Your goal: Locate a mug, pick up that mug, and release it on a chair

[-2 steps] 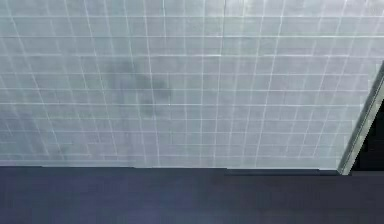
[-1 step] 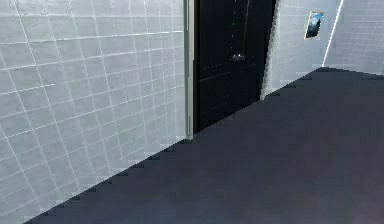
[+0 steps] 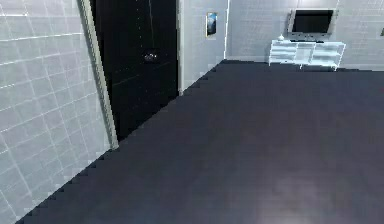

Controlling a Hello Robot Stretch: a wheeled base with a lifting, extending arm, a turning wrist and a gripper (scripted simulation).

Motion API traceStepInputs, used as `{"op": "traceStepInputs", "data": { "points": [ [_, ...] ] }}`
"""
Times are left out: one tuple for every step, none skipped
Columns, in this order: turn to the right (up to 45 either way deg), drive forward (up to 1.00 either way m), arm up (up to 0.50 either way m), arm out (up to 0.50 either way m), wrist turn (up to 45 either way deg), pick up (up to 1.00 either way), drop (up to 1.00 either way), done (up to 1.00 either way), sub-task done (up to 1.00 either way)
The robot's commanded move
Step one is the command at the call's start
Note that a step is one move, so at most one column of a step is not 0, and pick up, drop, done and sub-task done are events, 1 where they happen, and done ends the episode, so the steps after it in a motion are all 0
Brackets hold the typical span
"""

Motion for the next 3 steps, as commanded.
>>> {"op": "traceStepInputs", "data": {
  "points": [
    [-45.0,0.0,0.0,0.0,0.0,0.0,0.0,0.0,0.0],
    [-45.0,0.0,0.0,0.0,0.0,0.0,0.0,0.0,0.0],
    [-45.0,0.0,0.0,0.0,0.0,0.0,0.0,0.0,0.0]
  ]
}}
